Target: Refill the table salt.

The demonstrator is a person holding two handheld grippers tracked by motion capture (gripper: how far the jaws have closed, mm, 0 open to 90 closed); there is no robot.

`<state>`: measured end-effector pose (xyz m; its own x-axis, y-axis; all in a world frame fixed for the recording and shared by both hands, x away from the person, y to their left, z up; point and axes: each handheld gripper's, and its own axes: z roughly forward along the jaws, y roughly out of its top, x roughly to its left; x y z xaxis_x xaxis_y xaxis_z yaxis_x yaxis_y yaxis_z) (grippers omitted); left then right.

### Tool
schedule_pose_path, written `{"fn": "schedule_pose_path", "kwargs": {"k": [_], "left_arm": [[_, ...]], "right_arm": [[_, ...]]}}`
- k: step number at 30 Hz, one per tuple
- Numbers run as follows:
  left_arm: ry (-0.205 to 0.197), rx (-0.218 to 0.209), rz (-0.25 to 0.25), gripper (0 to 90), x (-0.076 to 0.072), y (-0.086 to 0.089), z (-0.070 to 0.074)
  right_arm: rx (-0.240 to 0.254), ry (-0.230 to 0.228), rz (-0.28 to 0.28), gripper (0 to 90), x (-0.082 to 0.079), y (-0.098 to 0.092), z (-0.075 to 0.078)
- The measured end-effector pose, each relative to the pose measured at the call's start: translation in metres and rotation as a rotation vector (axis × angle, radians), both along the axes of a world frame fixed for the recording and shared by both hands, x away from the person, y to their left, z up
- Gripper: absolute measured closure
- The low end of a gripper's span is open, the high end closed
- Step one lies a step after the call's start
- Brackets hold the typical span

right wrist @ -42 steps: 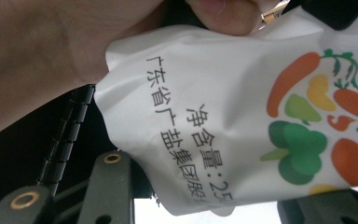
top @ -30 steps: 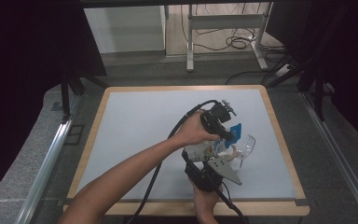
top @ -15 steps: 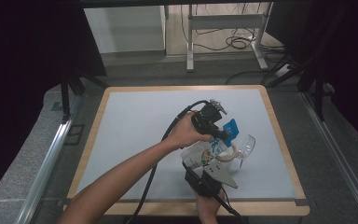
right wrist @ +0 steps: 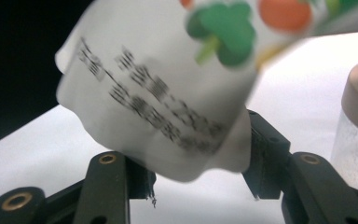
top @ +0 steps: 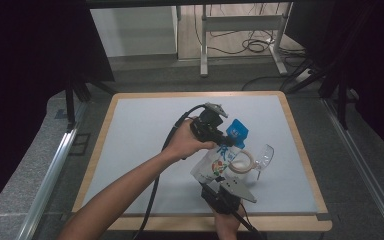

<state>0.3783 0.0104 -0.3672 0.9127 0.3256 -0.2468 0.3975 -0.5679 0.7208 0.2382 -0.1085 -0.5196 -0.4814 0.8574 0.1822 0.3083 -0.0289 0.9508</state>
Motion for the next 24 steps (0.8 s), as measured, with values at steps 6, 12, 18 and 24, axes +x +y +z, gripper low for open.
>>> {"fn": "schedule_pose_path", "kwargs": {"k": [6,12,18,24], "left_arm": [[-0.002,-0.064,0.038,89.9,-0.004,0.018,-0.003],[-0.021,-0.119,0.048,90.0,-0.006,0.031,-0.005],[-0.023,-0.195,0.107,90.0,-0.002,0.056,-0.007],[-0.03,-0.247,0.186,90.0,0.004,0.087,-0.015]], "right_arm": [[-0.016,0.012,0.015,45.8,0.001,0.0,-0.002],[-0.028,0.052,0.043,37.4,0.001,0.001,-0.003],[-0.056,0.049,0.07,34.9,-0.009,-0.002,-0.003],[-0.066,0.043,0.092,34.3,-0.017,-0.015,0.0]]}}
